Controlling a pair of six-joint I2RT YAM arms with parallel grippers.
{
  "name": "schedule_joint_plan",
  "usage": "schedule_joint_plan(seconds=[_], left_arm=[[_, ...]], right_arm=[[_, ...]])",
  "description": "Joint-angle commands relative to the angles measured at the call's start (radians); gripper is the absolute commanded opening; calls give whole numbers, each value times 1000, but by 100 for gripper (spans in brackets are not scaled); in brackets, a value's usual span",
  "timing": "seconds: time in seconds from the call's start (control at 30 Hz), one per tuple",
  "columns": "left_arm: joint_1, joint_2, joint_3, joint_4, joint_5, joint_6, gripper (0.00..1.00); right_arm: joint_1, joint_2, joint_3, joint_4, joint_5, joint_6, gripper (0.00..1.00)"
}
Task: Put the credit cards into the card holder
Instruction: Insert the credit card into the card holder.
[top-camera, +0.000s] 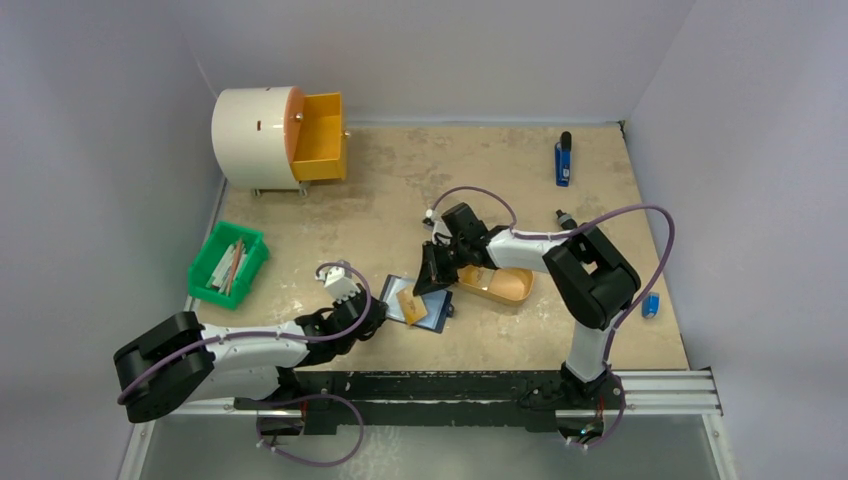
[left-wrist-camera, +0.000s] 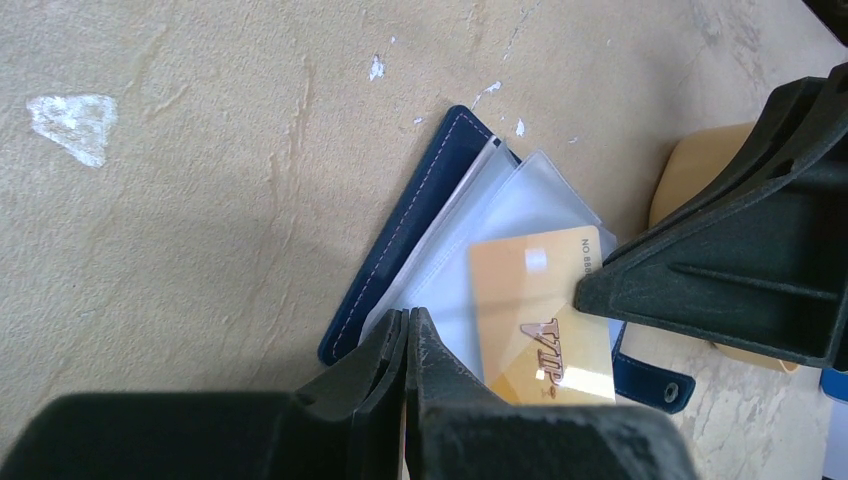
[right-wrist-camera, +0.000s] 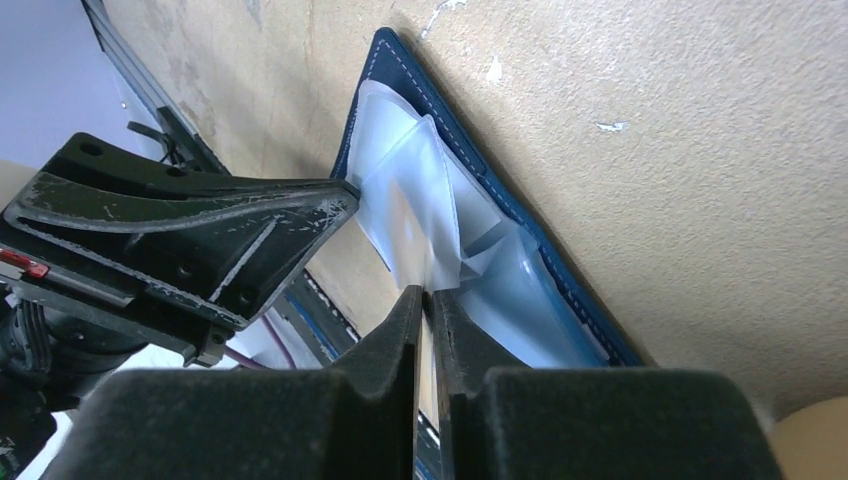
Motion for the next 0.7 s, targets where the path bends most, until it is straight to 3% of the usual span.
schedule_joint_plan(seconds=[0.0, 0.17, 0.53, 0.67], left_arm=[[7, 31, -10, -114, -23, 4, 0], [8, 35, -6, -116, -24, 1, 0], [8, 36, -5, -122, -29, -6, 0], [8, 38, -3, -120, -29, -9, 0]], right_arm=[[-13, -11, 13, -32, -28, -40, 14], [-13, 0, 1, -42, -37, -42, 25], [-9, 26, -17, -91, -57, -78, 33], [-2, 41, -24, -104, -46, -85, 31]])
